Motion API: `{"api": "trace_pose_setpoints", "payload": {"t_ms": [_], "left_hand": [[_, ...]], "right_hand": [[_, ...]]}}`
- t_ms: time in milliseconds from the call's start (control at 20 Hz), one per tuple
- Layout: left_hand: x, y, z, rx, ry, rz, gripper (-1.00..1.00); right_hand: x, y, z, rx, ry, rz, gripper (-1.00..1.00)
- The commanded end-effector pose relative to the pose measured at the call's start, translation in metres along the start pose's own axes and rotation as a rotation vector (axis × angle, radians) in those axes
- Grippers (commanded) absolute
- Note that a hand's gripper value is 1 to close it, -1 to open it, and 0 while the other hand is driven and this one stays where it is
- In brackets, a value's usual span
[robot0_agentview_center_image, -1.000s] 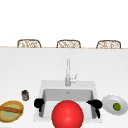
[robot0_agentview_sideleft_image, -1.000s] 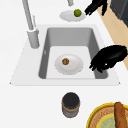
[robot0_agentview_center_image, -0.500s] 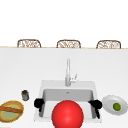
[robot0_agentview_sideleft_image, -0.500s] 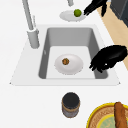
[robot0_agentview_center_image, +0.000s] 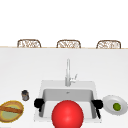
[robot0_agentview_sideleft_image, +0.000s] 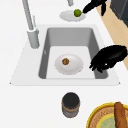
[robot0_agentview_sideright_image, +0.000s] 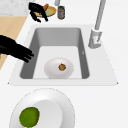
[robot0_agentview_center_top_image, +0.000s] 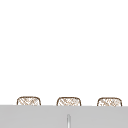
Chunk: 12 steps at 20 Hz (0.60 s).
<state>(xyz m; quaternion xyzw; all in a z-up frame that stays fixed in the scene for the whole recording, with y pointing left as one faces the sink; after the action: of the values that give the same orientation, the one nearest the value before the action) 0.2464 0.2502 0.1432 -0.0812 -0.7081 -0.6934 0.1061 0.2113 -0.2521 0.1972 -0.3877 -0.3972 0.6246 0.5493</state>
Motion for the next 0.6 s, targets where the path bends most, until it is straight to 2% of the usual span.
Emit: {"api": "trace_pose_setpoints", "payload": {"t_ms": [0,300,400,550], "left_hand": [[0.000,0.000,0.000,0.000,0.000,0.000,0.00],[0.000,0.000,0.000,0.000,0.000,0.000,0.00],[0.000,0.000,0.000,0.000,0.000,0.000,0.00],[0.000,0.000,0.000,0.000,0.000,0.000,0.00]], "right_hand": [[-0.001,-0.004,-0.010,0.027,0.014,-0.085,-1.00],[-0.007,-0.007,-0.038,0.070,-0.006,-0.090,-1.00],[-0.009,-0.001,-0.048,0.130,-0.030,-0.081,-1.00],[-0.009,-0.007,-0.045,0.197,-0.030,-0.084,-1.00]]}}
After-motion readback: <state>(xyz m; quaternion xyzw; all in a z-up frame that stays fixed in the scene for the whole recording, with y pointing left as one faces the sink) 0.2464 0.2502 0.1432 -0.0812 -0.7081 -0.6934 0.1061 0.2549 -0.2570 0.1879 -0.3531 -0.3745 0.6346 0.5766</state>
